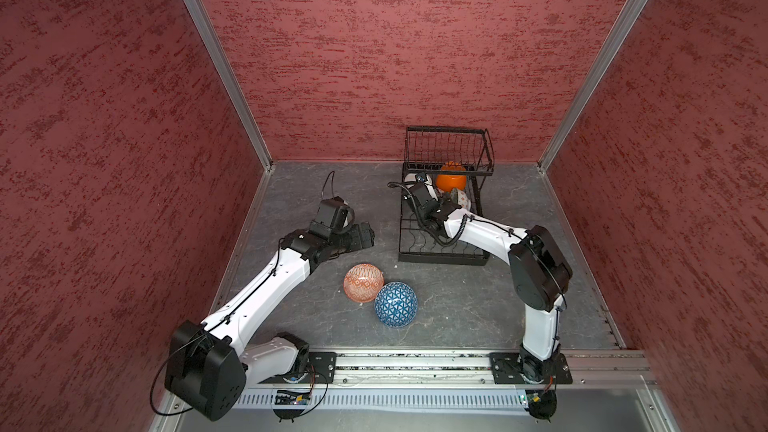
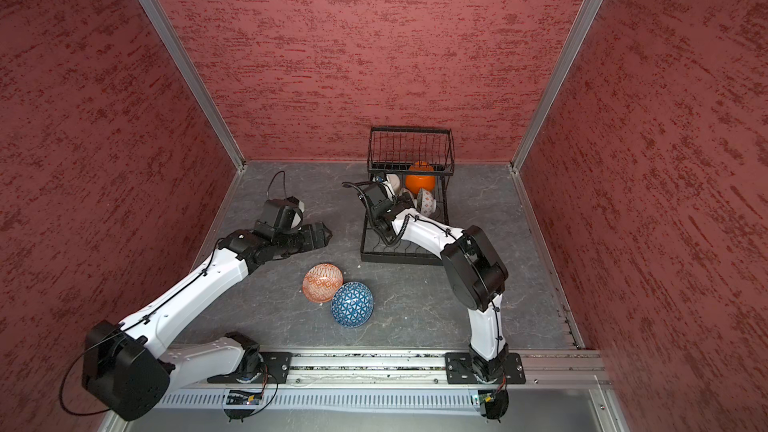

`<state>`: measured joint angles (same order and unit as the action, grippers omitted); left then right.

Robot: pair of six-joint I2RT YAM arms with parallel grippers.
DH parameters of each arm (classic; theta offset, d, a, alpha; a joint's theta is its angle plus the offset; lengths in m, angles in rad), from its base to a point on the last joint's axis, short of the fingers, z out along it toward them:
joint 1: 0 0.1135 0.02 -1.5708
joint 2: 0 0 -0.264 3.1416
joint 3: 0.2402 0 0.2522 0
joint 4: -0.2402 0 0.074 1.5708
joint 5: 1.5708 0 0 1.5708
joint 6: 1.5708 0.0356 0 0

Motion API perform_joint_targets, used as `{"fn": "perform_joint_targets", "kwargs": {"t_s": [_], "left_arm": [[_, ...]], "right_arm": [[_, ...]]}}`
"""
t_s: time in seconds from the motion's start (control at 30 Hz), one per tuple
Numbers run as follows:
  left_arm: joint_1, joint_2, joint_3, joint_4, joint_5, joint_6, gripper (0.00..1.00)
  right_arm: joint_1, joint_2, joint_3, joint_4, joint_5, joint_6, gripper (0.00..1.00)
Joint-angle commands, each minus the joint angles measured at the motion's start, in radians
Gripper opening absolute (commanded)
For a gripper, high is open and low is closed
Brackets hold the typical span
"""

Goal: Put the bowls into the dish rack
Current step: 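Open and withdraw the right gripper while the left moves over the orange-patterned bowl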

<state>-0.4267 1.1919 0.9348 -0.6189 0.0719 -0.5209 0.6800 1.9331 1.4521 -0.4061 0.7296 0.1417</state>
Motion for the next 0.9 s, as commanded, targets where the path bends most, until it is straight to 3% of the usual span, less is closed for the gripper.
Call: {"fn": "perform_joint_targets", "kwargs": {"t_s": [0.0, 0.57, 0.73, 0.87], "left_arm": [[-0.006, 0.008, 0.001, -0.015, -0.017, -0.013, 0.99], [-0.016, 0.029, -0.048, -0.06, -0.045, -0.064, 1.0], [-0.037, 0.028, -0.07, -0.093, -0.074, -0.086, 1.0], [-0.059, 0.031, -0.078, -0.143, -0.108, -0.11, 1.0]], "right_arm": [[0.002, -0.053, -0.023, -0.045, -0.086, 0.057, 0.77], [0.002, -0.242, -0.156, -0.04, -0.446, 0.113, 0.81], [0.003, -0.301, -0.193, -0.043, -0.603, 0.181, 0.83], [0.004, -0.379, -0.268, -0.008, -0.648, 0.23, 0.84]]}}
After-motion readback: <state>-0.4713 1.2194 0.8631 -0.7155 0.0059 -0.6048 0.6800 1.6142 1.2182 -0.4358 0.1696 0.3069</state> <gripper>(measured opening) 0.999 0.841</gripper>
